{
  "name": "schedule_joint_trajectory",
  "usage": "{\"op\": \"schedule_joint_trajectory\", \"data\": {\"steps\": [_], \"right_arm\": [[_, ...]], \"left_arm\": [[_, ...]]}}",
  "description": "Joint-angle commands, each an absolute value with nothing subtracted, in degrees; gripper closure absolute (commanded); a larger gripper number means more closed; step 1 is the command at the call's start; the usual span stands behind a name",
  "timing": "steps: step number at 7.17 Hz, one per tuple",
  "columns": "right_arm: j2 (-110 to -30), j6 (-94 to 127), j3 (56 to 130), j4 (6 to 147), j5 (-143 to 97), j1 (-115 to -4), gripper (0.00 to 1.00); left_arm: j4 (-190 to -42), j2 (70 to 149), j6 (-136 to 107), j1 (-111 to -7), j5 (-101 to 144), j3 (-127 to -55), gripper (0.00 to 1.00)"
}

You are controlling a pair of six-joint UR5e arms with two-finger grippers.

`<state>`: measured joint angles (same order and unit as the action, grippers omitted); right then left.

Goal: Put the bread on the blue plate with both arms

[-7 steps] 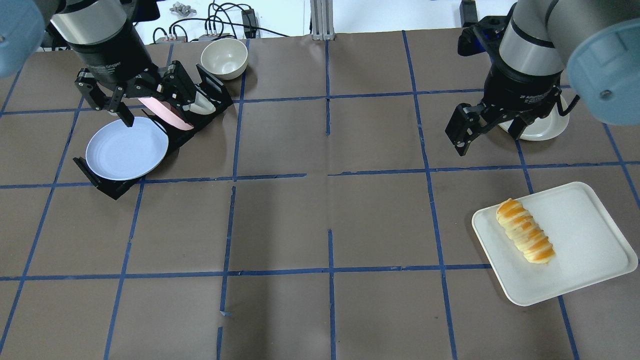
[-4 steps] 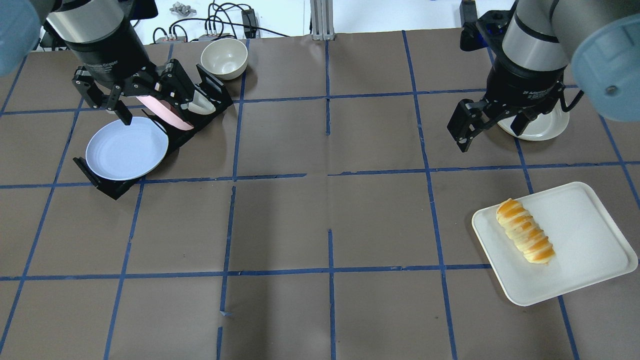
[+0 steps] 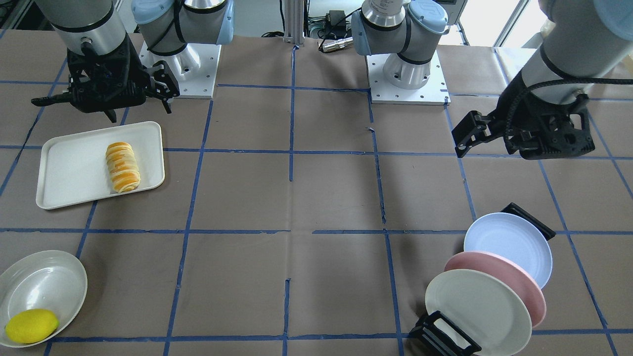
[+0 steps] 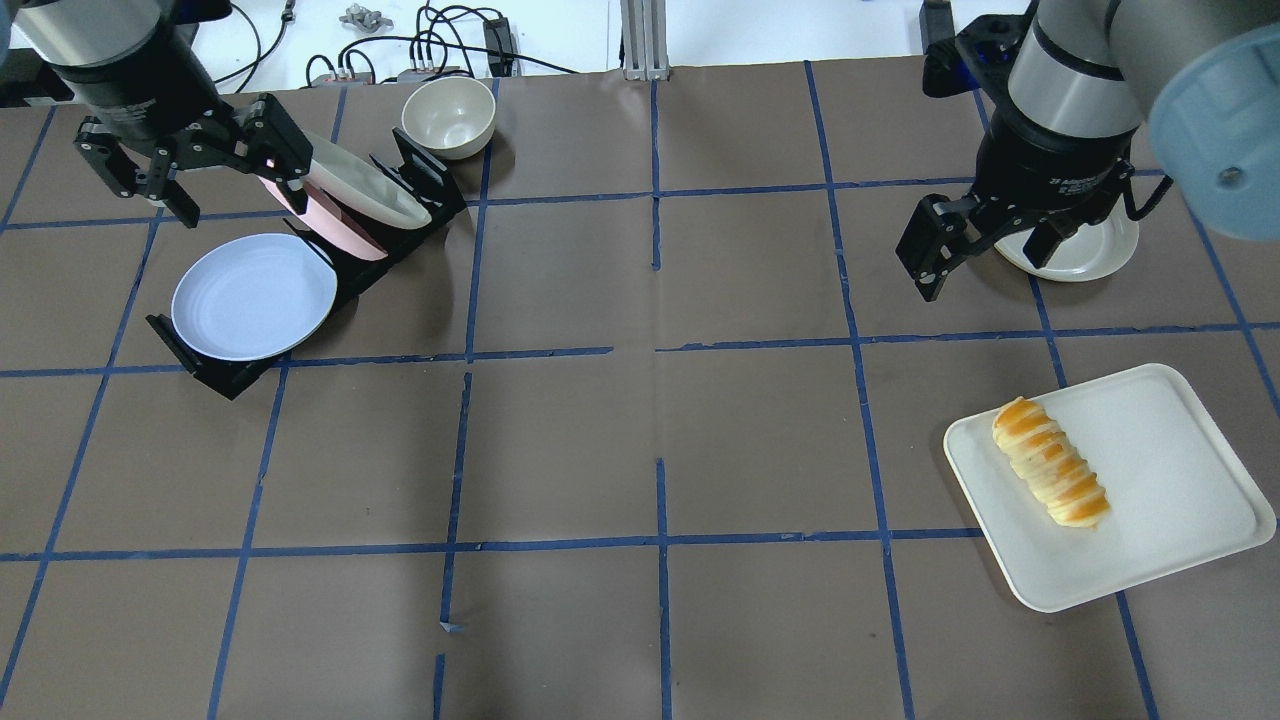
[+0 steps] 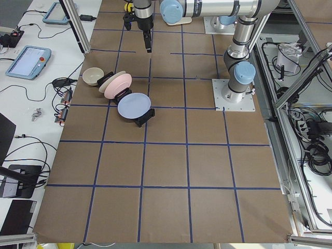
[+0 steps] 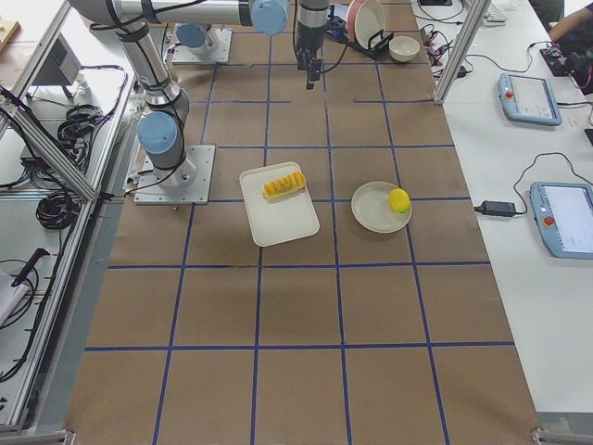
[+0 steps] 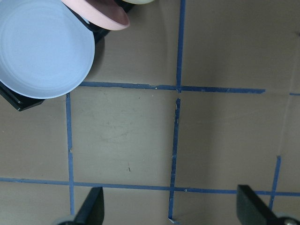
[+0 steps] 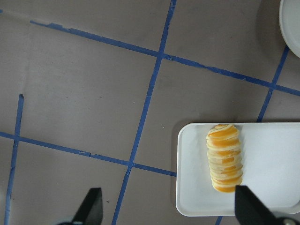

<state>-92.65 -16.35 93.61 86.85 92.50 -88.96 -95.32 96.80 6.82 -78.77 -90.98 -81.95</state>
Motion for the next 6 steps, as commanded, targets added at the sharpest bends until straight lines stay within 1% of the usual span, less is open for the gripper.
{"op": "schedule_joint_trajectory", "data": {"steps": [1,3,5,6], "right_arm": [[-92.64,-16.52,93.69,86.92,92.46,-88.95,0.00],[-92.64,-16.61,93.95,86.92,92.46,-88.86,0.00],[-92.64,-16.61,94.04,86.92,92.46,-88.86,0.00],[-92.64,-16.61,94.04,86.84,92.46,-88.86,0.00]], "left_arm": [[-95.10,98.08,17.01,-71.14,-91.05,-81.83,0.00],[-90.29,103.68,26.08,-62.71,-90.88,-81.65,0.00],[-82.58,112.80,34.15,-60.38,-90.53,-80.43,0.00],[-81.40,116.68,35.76,-60.38,-90.53,-77.37,0.00]]}}
